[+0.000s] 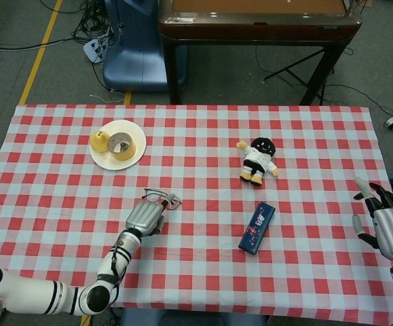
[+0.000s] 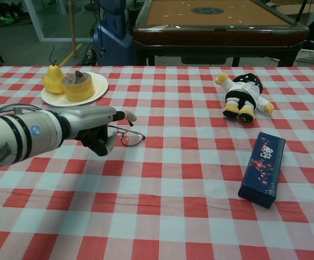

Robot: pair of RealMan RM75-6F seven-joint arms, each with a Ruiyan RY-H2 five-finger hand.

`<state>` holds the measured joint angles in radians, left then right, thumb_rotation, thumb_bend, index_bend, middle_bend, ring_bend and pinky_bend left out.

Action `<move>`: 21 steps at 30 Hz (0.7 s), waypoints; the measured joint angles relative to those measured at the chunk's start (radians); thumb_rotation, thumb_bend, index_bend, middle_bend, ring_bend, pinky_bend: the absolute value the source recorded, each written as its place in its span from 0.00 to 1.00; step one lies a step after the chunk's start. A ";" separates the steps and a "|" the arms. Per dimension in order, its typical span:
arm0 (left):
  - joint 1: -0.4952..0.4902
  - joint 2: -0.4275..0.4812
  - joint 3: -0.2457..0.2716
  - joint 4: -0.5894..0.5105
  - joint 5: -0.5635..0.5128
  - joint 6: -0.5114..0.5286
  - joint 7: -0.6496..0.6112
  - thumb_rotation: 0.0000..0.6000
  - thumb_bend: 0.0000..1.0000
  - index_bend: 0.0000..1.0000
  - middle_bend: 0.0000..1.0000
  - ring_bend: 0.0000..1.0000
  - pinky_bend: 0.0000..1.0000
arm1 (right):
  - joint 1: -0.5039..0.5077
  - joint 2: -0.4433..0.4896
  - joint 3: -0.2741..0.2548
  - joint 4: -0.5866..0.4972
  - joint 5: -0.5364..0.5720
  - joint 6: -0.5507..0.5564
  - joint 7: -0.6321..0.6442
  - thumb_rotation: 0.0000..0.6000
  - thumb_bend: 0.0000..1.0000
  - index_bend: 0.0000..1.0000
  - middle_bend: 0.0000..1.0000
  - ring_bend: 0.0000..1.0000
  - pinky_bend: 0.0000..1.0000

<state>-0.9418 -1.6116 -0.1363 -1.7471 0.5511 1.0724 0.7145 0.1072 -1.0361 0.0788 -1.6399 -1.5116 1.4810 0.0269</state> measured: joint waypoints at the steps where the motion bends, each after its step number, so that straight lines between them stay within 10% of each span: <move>1: -0.003 -0.008 0.001 0.007 -0.007 -0.001 0.004 1.00 0.73 0.00 1.00 1.00 1.00 | -0.001 0.000 0.000 0.000 0.000 0.001 0.000 1.00 0.45 0.00 0.35 0.13 0.19; 21: -0.009 -0.040 0.019 0.035 -0.021 -0.024 -0.009 1.00 0.72 0.00 1.00 1.00 1.00 | -0.012 0.003 -0.003 0.008 -0.010 0.017 0.018 1.00 0.45 0.00 0.35 0.13 0.19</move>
<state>-0.9511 -1.6520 -0.1170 -1.7125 0.5296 1.0481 0.7055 0.0948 -1.0333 0.0761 -1.6320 -1.5217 1.4977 0.0452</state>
